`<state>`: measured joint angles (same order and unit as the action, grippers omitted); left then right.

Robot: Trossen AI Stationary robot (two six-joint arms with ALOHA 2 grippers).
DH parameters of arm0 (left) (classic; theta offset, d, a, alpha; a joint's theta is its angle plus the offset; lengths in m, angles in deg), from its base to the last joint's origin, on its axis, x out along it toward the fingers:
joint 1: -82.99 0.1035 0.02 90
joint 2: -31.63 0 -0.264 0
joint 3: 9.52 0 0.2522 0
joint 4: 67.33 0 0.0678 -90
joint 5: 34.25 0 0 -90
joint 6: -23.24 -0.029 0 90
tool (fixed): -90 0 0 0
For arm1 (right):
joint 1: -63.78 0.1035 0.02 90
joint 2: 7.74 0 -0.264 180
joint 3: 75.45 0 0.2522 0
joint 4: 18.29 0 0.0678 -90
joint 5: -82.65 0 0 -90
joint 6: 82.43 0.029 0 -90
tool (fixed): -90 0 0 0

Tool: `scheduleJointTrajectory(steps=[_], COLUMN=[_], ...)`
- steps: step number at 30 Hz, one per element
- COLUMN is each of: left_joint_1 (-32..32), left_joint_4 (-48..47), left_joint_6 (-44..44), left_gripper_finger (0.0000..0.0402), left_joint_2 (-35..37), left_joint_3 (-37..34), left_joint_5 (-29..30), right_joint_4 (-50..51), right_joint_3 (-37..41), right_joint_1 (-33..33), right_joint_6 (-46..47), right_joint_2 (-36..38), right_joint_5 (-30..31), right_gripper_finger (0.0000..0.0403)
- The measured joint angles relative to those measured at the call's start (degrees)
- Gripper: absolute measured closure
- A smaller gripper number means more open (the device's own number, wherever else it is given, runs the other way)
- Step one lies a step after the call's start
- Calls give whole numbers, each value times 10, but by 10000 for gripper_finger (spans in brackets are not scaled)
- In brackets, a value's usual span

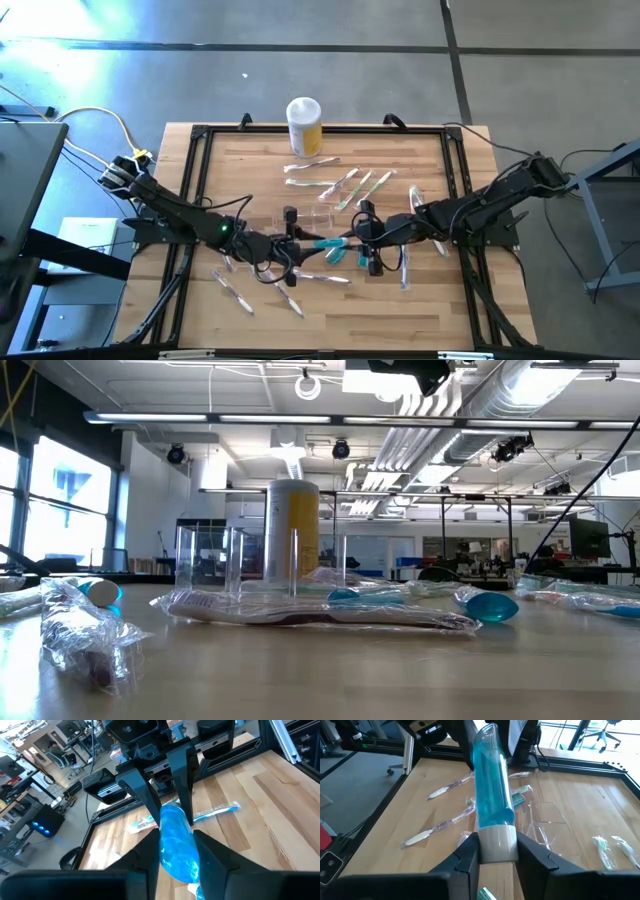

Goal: Pick & Place toothbrushing station
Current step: Put the mouthwash bottle into the transparent organizer

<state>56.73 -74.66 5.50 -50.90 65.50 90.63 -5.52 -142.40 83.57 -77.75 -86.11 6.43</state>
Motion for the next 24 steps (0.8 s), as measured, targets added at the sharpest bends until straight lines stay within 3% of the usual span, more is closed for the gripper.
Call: scheduleJointTrajectory(steps=[6,10,24], left_joint_1=[0,0,0], left_joint_4=[-2,-12,-156], left_joint_6=[7,12,109], left_gripper_finger=[170,123,104], left_joint_2=[0,0,0], left_joint_3=[0,0,0], left_joint_5=[2,3,33], right_joint_4=[9,14,47], right_joint_3=[0,0,0], right_joint_1=[1,1,0], right_joint_6=[1,0,2], right_joint_2=[0,0,0], right_joint_5=[-2,1,30], right_gripper_finger=[314,314,314])
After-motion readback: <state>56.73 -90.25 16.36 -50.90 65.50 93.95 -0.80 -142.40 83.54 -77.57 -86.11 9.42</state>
